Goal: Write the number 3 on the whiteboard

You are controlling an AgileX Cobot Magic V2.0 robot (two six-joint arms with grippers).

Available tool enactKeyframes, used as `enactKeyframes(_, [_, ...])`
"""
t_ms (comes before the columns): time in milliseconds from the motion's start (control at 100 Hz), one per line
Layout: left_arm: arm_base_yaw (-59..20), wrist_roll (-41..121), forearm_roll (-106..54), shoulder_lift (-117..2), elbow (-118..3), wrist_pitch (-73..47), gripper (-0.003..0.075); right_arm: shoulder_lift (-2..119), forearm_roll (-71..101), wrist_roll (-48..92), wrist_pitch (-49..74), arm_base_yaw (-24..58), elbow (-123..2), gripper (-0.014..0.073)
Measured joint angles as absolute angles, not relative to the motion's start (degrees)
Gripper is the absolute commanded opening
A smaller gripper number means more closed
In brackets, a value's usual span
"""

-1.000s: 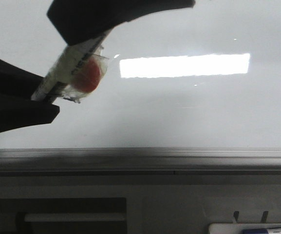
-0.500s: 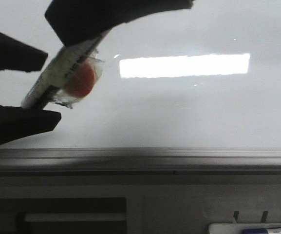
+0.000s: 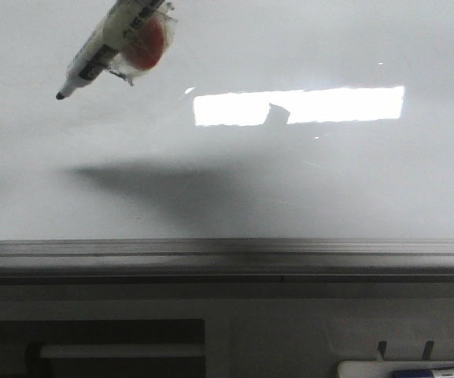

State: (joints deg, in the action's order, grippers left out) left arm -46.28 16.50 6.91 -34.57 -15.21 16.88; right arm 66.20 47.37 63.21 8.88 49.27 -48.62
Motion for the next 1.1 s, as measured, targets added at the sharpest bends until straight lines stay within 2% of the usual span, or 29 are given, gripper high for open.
enactKeyframes(170, [-46.09, 16.50, 4.67, -33.41, -15.21, 16.05, 0.0011, 66.33, 47.49, 63.21, 11.07, 47.84, -51.40, -0.0061])
enactKeyframes(200, [-46.09, 16.60, 4.64, -33.41, -15.21, 15.87, -0.0020, 66.44, 47.49, 63.21, 12.15, 47.00, -51.97, -0.0061])
enactKeyframes(520, [-46.06, 16.60, 3.73, -33.41, -15.21, 14.84, -0.0021, 66.52, 47.49, 63.07, 20.17, 37.97, -55.52, -0.0061])
enactKeyframes(770, [-41.95, 16.60, -3.90, -33.41, -15.21, 14.63, -0.0021, 67.87, 47.49, 63.07, 20.17, 37.83, -55.75, -0.0061])
enactKeyframes(1100, [-38.32, 16.60, -4.80, -33.41, -15.21, 14.59, -0.0021, 71.31, 46.62, 63.07, 16.34, 37.74, -55.98, -0.0061])
